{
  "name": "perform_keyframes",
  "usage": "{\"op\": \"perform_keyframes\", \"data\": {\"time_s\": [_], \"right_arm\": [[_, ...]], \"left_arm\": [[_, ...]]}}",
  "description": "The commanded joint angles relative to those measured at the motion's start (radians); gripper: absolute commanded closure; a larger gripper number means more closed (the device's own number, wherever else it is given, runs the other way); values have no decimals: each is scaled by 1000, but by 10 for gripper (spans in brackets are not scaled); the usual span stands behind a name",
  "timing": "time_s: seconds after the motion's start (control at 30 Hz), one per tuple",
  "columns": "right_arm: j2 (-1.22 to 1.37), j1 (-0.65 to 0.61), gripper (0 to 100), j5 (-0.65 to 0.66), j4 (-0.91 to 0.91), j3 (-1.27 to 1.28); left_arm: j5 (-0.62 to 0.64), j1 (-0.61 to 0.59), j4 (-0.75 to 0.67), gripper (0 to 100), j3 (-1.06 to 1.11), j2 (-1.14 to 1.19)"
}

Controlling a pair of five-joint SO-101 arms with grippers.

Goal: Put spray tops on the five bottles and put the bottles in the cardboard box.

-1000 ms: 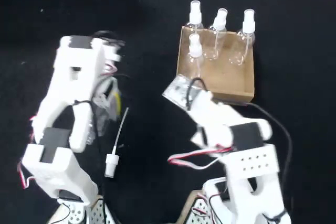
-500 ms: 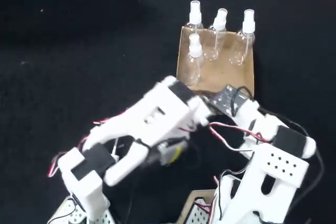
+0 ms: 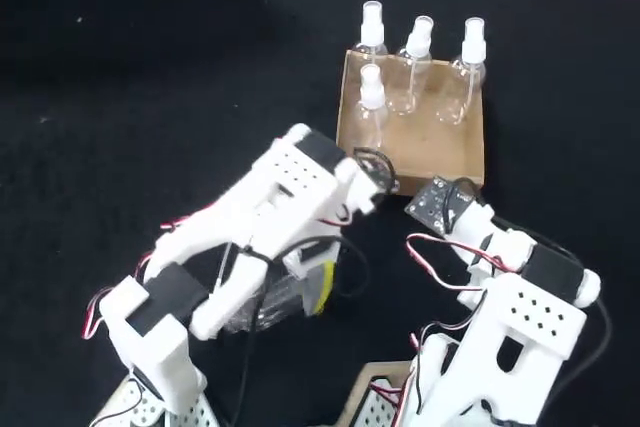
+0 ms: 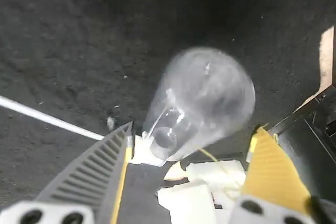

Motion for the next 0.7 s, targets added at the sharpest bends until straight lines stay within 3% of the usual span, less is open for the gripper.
{"op": "perform_keyframes", "data": {"time_s": [0.0,0.13,0.33,0.5,0.67], "right_arm": [[1,-32,754,9,-17,4],[1,-41,754,9,-15,4],[1,-189,754,-66,-14,-19],[1,-414,754,-229,11,-102],[8,-776,745,-370,61,-160]], "left_arm": [[-8,-21,35,667,-105,-20],[-9,-36,35,669,-114,-32],[-9,-208,37,668,-104,-259],[-9,-430,37,668,-58,-486],[-8,-639,35,669,105,-552]]}}
